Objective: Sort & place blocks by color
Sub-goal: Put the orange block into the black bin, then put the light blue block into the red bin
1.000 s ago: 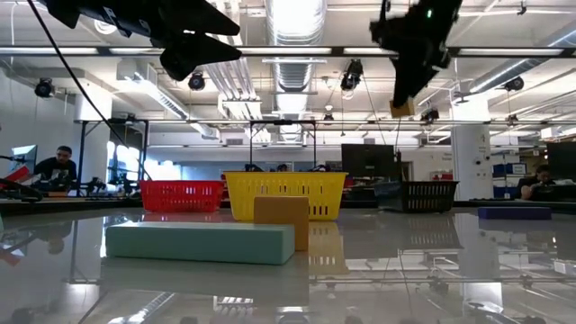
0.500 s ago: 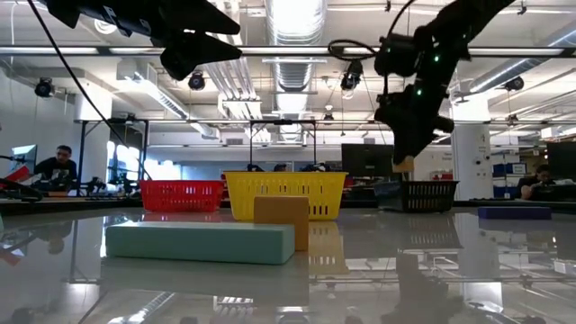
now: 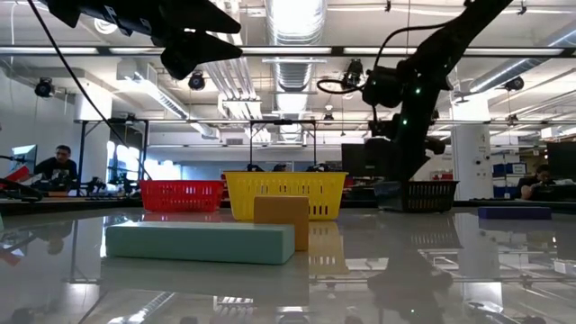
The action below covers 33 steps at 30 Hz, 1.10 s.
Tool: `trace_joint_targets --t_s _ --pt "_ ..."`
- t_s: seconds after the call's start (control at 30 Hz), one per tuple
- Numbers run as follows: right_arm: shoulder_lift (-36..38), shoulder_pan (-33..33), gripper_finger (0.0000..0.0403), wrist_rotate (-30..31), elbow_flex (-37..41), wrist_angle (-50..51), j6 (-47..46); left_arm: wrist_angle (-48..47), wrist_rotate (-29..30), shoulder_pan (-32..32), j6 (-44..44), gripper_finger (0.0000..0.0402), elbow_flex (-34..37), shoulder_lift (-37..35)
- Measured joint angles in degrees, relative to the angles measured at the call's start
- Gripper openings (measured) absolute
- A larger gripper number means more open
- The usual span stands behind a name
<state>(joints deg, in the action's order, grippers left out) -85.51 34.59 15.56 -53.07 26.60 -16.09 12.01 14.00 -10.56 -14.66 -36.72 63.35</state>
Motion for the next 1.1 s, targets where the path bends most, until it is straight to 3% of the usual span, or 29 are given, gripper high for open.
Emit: trace_joint_targets --t_s 0.23,0.47,0.83,1.1 --pt "-1.2 0.1 0.0175 0.7 -2.4 0.3 0.9 0.0 0.0 0.0 0.0 0.0200 0.0 0.0" --pt "3.0 -2.3 0.0174 -1.0 -4.8 6.1 1.1 -1.5 -0.4 -1.2 -3.0 0.0200 0.5 0.2" --pt "13.2 -15.5 0.0145 -0.6 -4.5 4.8 1.1 -2.0 -0.4 -5.4 -7.3 0.0200 0.4 1.2" --pt "15.6 -25.9 0.0125 2.7 -1.6 -7.6 3.5 -1.5 -0.1 -8.6 -15.0 0.0200 -0.4 7.9"
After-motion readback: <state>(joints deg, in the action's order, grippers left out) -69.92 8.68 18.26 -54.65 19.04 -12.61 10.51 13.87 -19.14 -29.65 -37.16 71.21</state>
